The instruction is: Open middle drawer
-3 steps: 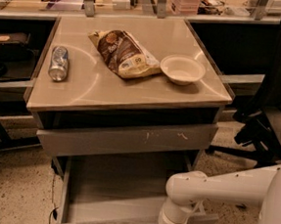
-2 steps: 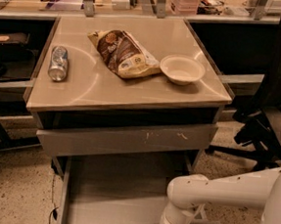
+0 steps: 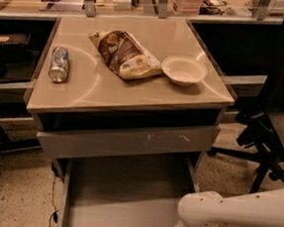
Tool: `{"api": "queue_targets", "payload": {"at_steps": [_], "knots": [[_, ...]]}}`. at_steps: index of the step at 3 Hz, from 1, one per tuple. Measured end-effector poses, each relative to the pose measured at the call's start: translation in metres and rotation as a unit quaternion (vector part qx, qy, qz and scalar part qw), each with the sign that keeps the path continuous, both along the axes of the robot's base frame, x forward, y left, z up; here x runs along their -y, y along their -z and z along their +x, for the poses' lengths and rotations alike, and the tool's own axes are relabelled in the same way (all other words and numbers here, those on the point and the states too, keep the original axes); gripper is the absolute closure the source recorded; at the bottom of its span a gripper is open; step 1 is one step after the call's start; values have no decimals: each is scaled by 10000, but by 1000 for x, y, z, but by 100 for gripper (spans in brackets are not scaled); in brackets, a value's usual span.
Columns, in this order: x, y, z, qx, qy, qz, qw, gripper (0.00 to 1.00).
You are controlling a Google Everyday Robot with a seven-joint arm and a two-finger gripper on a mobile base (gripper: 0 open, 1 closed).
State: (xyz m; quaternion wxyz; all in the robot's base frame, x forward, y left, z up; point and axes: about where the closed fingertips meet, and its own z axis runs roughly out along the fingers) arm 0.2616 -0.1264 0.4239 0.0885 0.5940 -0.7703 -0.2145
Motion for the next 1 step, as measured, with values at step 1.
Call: {"api": "queue_targets", "payload": {"at_steps": [1], "knots": [[1, -1, -3, -6, 23, -4, 10000, 0]]}}
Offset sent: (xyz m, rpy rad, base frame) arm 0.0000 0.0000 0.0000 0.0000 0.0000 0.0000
